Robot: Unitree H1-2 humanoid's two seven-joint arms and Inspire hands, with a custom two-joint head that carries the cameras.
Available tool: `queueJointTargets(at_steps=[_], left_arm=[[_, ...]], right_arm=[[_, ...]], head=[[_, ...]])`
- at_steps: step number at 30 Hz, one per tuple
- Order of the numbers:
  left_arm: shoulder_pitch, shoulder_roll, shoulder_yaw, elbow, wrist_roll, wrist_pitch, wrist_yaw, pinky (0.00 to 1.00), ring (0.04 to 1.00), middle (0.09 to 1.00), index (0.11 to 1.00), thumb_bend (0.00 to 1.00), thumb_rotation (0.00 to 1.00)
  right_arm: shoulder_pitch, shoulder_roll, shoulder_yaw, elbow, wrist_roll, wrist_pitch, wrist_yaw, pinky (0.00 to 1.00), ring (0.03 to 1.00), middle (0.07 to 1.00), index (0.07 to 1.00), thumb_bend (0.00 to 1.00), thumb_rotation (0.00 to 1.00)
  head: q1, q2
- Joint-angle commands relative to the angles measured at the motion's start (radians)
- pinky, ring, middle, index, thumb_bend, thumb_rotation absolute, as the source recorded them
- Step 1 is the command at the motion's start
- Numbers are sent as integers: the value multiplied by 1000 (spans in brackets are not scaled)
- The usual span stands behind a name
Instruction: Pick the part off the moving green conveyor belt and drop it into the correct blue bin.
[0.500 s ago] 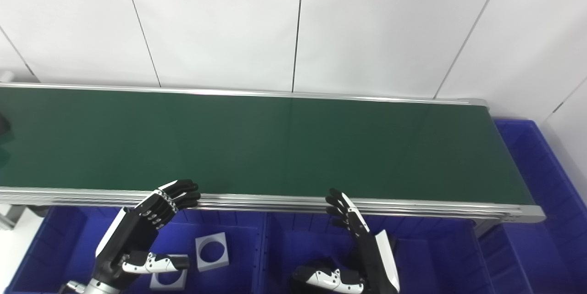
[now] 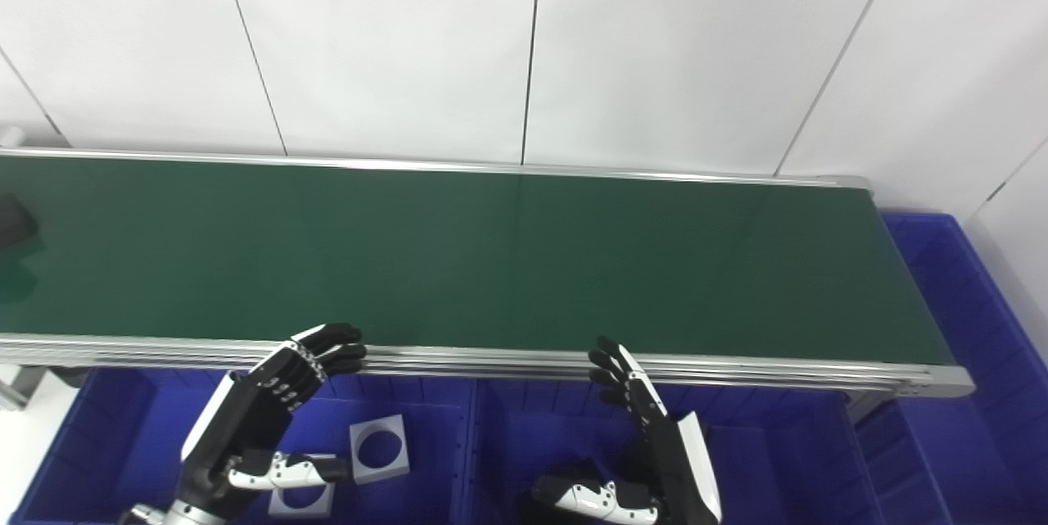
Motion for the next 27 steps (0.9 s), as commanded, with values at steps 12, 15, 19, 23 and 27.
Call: queueJointTargets(at_steps=[12,15,19,23,27], left_arm=[[7,-43,-21,-14,76,-41,33,760,787,806,793,904,119],[9,-63,-25,-1,85,-41,38,756,784,807,790,905,102],[7,-71,-30,7,116,-42,54,738,771,802,789,915,115],[4,-74,-36,12,135,-41,71,724,761,796,781,931,131],[-1,-71,-42,18,134,-41,76,730,762,797,782,938,126]], right_arm=[[2,-36,-31,-24,33,-98,11,781,828,856,921,954,286],[2,-53,-39,-25,32,-90,16,794,838,874,931,955,325],[-2,-66,-39,-17,52,-95,32,834,869,903,958,943,329],[-9,-74,-41,6,68,-127,42,845,880,910,966,938,324],[-16,-75,-43,22,77,-143,47,846,890,914,969,942,315]], head=[[140,-64],[214,-108],[230,-125],[235,-142],[234,-147]])
